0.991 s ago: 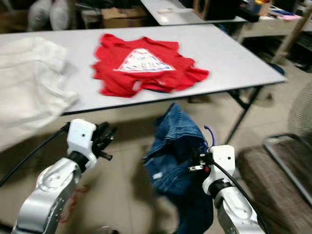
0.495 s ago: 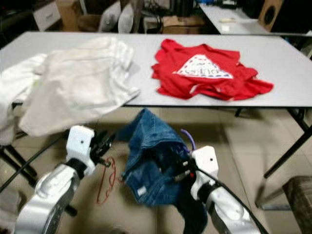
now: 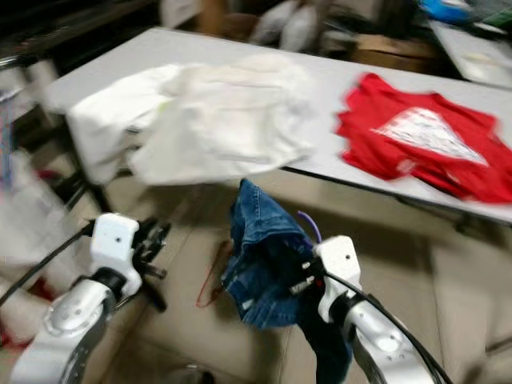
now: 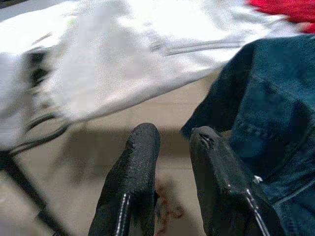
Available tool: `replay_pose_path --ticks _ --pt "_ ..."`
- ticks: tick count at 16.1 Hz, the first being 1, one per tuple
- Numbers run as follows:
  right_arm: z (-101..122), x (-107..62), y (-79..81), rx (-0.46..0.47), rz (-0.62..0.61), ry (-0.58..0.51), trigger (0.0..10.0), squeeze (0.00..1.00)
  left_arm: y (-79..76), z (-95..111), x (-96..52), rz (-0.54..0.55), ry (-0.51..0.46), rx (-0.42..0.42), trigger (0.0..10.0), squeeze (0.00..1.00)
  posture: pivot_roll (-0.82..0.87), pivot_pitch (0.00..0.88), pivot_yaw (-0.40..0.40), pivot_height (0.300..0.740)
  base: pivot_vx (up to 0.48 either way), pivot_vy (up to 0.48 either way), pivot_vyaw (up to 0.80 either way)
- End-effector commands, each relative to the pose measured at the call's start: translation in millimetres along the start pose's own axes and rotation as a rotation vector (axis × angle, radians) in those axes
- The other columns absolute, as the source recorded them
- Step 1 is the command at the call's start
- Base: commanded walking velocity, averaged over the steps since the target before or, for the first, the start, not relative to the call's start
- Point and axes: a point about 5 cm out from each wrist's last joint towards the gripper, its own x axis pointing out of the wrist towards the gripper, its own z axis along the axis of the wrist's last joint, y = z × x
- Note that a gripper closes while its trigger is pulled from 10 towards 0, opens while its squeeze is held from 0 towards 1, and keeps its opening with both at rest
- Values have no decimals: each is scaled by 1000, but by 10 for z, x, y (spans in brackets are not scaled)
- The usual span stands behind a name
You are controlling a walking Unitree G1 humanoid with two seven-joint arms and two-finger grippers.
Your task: Hang hanger
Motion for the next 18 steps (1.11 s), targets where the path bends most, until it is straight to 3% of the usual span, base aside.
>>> replay_pose_path --ticks 1,3,6,15,17,18 --pt "59 -13 -60 -40 -35 -36 10000 0 -27 31 -2 -3 -16 2 10000 0 41 43 -2 740 0 0 800" --pt "34 -24 -59 22 -43 -50 10000 0 -26 36 -1 -4 -15 9 10000 0 41 42 7 740 0 0 800" --pt "33 -30 -32 -12 -69 -64 10000 0 0 37 20 3 -9 20 10000 0 38 43 21 740 0 0 800" --pt "29 -2 17 103 -89 -95 10000 0 -13 82 58 -31 -26 13 10000 0 45 44 19 740 0 55 800" --pt "3 -10 -14 177 -133 -88 10000 0 -5 93 57 -31 -27 14 10000 0 49 47 19 740 0 262 0" --pt "-17 -5 -38 144 -162 -66 10000 0 4 107 54 -33 -27 19 10000 0 49 48 20 740 0 300 0"
